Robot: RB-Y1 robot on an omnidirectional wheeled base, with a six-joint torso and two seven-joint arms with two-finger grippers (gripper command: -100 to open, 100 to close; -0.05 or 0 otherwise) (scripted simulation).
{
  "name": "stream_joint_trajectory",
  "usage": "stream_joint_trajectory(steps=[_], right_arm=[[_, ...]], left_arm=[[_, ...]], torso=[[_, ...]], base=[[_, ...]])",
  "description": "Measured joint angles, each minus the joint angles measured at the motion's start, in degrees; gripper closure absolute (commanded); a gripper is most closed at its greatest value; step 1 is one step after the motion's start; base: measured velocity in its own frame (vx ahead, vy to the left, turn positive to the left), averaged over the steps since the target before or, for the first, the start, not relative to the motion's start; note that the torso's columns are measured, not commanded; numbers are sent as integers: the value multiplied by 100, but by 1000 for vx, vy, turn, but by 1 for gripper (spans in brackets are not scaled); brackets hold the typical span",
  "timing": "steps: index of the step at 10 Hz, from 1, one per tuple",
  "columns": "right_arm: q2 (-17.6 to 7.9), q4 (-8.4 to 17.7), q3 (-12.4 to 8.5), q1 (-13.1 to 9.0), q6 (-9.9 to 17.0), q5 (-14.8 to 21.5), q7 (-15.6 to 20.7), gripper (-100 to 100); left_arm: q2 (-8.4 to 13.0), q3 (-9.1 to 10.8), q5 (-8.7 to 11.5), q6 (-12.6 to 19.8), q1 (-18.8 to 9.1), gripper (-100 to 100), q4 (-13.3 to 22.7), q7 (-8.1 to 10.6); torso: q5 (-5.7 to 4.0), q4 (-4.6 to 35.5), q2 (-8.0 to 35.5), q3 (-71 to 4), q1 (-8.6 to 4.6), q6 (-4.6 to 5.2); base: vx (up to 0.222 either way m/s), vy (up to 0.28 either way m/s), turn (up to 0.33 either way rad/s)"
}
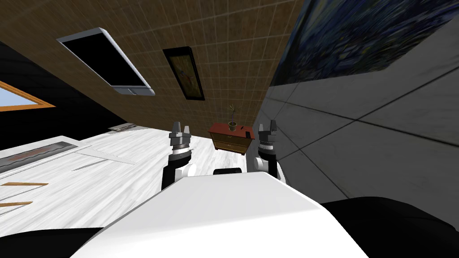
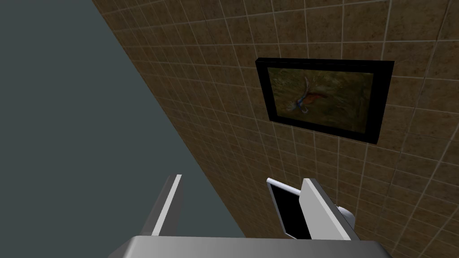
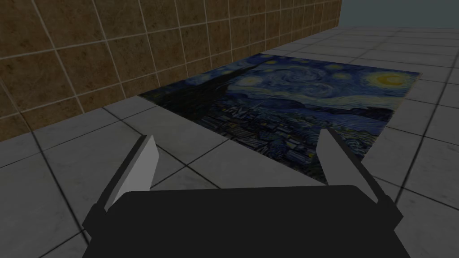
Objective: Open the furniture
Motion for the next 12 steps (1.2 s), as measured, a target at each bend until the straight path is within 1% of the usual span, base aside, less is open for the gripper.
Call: stream_joint_trajectory(steps=[1, 2, 9, 10, 11, 12], right_arm=[[0, 0, 0, 0, 0, 0, 0, 0], [0, 0, 0, 0, 0, 0, 0, 0], [0, -2, 0, 0, -1, 0, 0, 0], [0, -2, 0, 0, -1, 0, 0, -100], [-104, 55, -4, -31, 45, 88, -3, -100], [-212, 116, 46, -18, 107, 251, 11, -100]], left_arm=[[0, 0, 0, 0, 0, 0, 0, 0], [0, 0, 0, 0, 0, 0, 0, 0], [0, 0, 0, -1, 0, 0, -2, 0], [0, 0, 0, -1, 0, 0, -2, 0], [0, 0, 0, 0, 0, 0, 0, 0], [0, 0, 0, 0, 1, 0, 1, 0]], torso=[[0, 235, 232, -467, 0, 0], [0, 600, 597, -1200, 0, 0], [0, 3537, 3539, -7073, 0, 0], [0, 3960, 3962, -7919, 0, 0], [1, 4148, 4151, -8316, 3, 0], [2, 4203, 4201, -8430, 7, 0]], base=[[0, 0, 0], [0, 0, 0], [0, 0, 0], [17, 12, 2], [29, 27, 4], [40, 27, 2]])
